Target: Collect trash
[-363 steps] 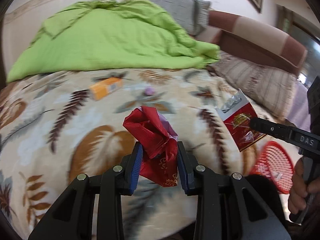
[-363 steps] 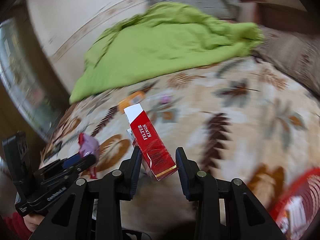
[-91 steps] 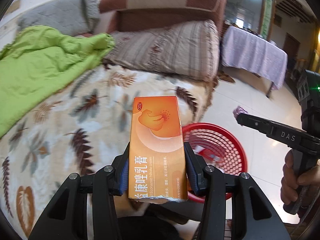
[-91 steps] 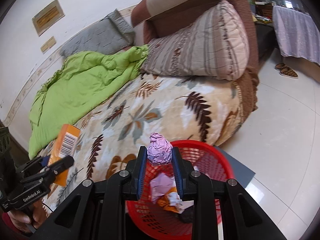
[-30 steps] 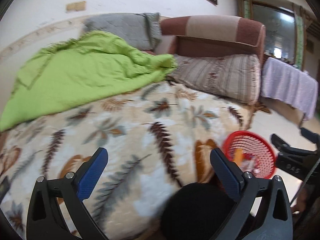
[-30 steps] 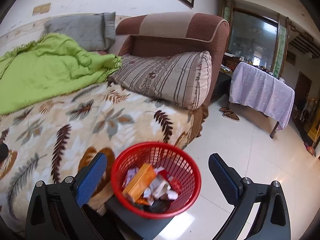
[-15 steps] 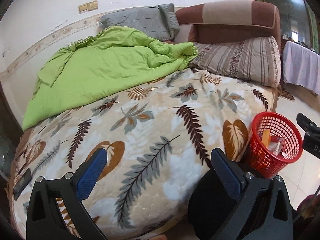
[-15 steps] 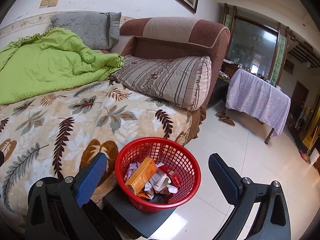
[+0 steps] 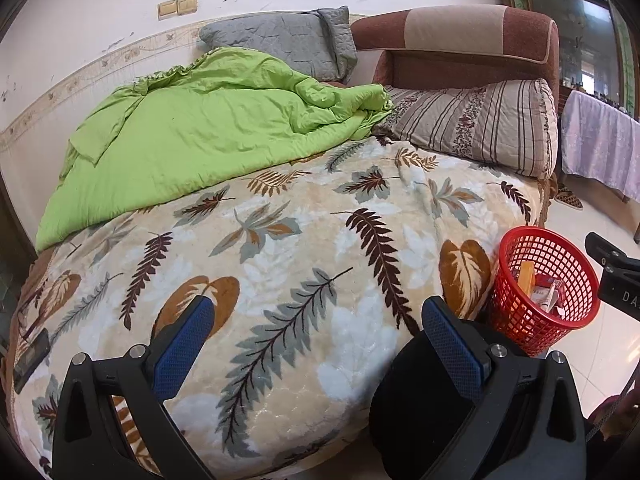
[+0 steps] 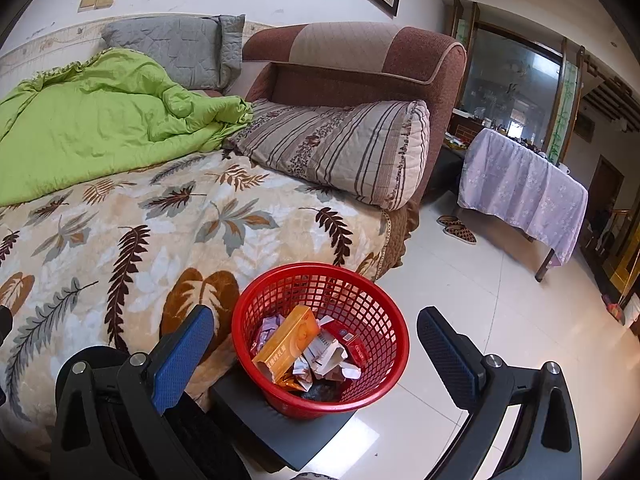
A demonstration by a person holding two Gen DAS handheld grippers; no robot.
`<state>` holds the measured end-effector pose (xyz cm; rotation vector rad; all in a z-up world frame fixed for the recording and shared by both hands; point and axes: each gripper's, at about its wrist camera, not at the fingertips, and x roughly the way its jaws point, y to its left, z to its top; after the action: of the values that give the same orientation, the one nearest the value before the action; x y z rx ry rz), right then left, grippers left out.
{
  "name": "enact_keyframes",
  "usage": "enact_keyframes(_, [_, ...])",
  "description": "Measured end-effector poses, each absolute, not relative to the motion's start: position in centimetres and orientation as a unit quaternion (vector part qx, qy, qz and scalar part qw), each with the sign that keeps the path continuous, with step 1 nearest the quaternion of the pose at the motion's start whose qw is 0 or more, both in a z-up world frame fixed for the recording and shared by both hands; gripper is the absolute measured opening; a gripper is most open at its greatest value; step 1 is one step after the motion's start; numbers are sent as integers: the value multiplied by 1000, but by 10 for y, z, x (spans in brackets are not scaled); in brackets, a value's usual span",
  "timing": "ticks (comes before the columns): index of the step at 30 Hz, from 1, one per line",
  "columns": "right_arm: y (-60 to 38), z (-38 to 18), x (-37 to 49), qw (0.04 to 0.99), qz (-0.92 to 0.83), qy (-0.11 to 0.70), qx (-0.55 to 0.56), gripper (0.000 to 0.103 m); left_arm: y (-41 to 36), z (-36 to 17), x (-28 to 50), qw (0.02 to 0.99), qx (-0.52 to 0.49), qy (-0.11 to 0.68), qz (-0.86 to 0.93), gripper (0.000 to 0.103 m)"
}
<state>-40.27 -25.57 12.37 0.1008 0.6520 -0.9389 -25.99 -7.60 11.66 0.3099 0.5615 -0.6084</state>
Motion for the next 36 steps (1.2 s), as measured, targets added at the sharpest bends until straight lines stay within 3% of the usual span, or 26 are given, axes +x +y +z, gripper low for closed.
enact_keyframes(36, [-253, 123, -400, 840, -444, 310, 44, 103, -71, 120, -256, 906, 145, 267, -295, 103])
